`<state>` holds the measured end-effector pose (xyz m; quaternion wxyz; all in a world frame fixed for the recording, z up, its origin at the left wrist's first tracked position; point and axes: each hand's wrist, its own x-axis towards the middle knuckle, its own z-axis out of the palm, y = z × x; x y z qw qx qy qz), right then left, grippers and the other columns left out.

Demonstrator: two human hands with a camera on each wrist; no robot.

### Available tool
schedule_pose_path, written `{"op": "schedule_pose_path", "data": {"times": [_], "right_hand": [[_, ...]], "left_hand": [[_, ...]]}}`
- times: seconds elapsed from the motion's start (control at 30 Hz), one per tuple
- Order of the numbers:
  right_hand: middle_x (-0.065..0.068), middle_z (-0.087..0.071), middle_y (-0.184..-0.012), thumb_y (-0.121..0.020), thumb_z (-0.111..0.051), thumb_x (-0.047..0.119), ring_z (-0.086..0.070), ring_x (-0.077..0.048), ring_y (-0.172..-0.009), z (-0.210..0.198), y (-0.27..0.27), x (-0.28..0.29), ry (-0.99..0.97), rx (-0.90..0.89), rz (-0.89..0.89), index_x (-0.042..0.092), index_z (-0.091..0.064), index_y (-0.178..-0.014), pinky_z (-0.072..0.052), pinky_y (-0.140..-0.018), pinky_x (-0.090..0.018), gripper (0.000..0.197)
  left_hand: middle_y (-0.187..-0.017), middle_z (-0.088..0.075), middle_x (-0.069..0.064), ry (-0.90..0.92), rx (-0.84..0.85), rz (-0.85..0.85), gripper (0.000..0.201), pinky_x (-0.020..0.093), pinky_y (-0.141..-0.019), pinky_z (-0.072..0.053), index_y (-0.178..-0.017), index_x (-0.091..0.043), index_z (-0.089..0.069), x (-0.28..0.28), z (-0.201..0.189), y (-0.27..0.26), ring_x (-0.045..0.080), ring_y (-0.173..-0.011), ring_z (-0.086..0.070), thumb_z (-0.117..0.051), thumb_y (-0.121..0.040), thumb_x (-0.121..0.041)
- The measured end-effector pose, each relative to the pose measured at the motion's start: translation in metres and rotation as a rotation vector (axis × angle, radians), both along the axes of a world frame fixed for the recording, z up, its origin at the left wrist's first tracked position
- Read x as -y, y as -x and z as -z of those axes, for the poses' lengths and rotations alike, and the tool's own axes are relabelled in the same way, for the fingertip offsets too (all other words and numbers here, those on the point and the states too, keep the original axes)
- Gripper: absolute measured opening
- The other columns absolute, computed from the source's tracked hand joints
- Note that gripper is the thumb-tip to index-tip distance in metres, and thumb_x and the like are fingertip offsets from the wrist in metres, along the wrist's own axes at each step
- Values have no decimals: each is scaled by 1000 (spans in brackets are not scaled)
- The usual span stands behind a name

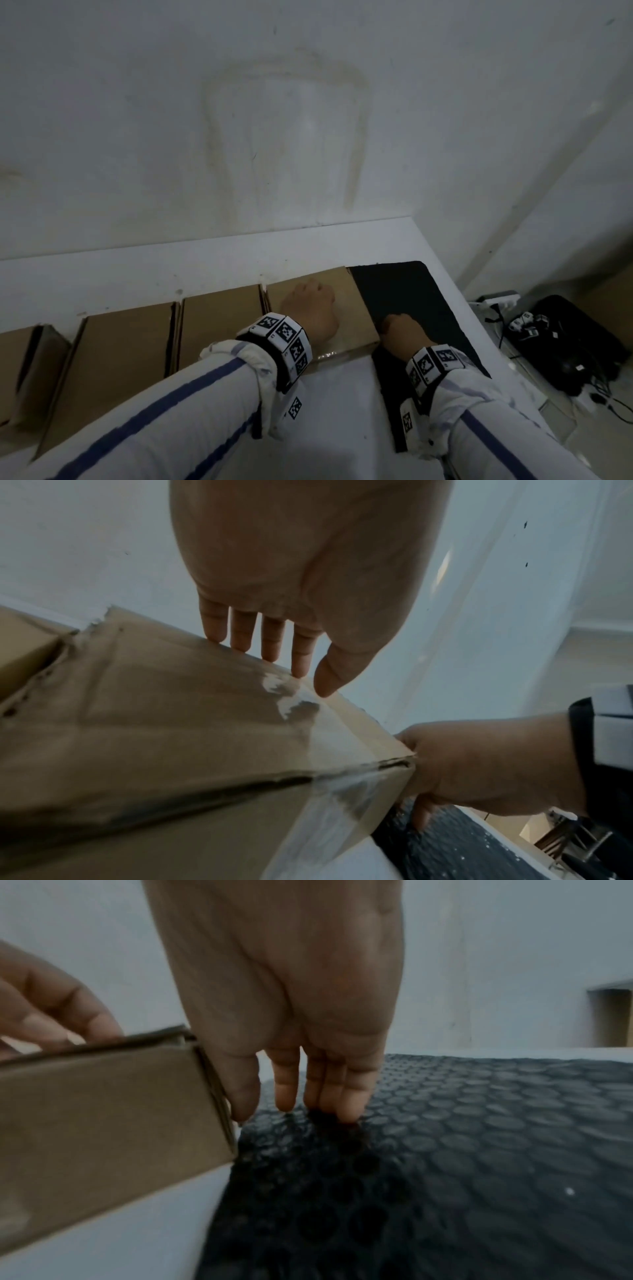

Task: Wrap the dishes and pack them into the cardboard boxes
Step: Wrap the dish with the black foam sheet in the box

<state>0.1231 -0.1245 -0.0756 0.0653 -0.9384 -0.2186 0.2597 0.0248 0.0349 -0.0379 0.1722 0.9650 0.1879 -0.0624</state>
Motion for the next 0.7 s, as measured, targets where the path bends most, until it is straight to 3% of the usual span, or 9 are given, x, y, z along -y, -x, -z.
{"op": "schedule_pose_path", "data": {"times": [0.13,0.27,0.33,0.4,0.47,0.53,0.6,0.7], "right_hand": [[-12,-45,-121,-87,-55,27,-50,-30,-112,11,-3,3,14,42,-46,14,-56,-120,-44,-93,-34,36],[-16,-53,-118,-95,-47,21,-58,-31,-106,9,-9,2,-14,65,-67,11,-62,-117,-45,-89,-29,29],[-14,-62,-107,-92,-50,20,-60,-29,-101,-3,-17,-2,-116,54,33,7,-66,-102,-44,-83,-28,23],[-7,-61,-85,-86,-56,18,-60,-29,-94,-23,-26,-8,-289,57,139,8,-61,-78,-42,-77,-29,14],[-3,-56,-73,-82,-59,15,-58,-27,-86,-51,-27,-18,-483,65,170,7,-58,-68,-41,-72,-30,16],[-3,-57,-71,-79,-62,14,-56,-23,-79,-81,-15,-34,-640,46,138,6,-59,-68,-41,-66,-28,14],[-1,-56,-74,-79,-63,17,-56,-19,-77,-102,5,-54,-675,61,16,9,-59,-67,-42,-67,-26,16],[1,-50,-76,-82,-64,21,-51,-14,-75,-112,39,-84,-669,88,-147,15,-58,-65,-36,-63,-22,19]], "left_hand": [[-123,-46,1,-23,26,-8,29,34,-97,-36,-114,-20,-52,0,3,-1,24,-115,-42,-48,-85,-23],[-125,-45,1,-7,13,-6,31,34,-99,-35,-117,-21,-52,1,0,-1,24,-118,-40,-49,-86,-25],[-127,-46,1,54,1,-18,31,35,-101,-35,-118,-22,-53,-2,-5,0,23,-120,-40,-50,-88,-29],[-124,-52,3,167,35,-12,29,35,-101,-38,-117,-20,-57,-3,-14,1,23,-119,-45,-49,-93,-33],[-112,-59,2,331,103,-5,27,30,-90,-41,-110,-18,-60,-3,-25,5,22,-110,-53,-45,-97,-36],[-106,-57,-3,510,159,-12,34,24,-85,-36,-112,-17,-59,0,-42,9,16,-107,-54,-37,-100,-41],[-110,-57,-3,696,226,-70,47,24,-88,-36,-117,-17,-59,-3,-55,14,13,-106,-53,-27,-100,-47],[-100,-67,6,944,377,-252,41,31,-86,-47,-89,-23,-67,-22,-64,26,20,-93,-62,-34,-100,-45]]}}
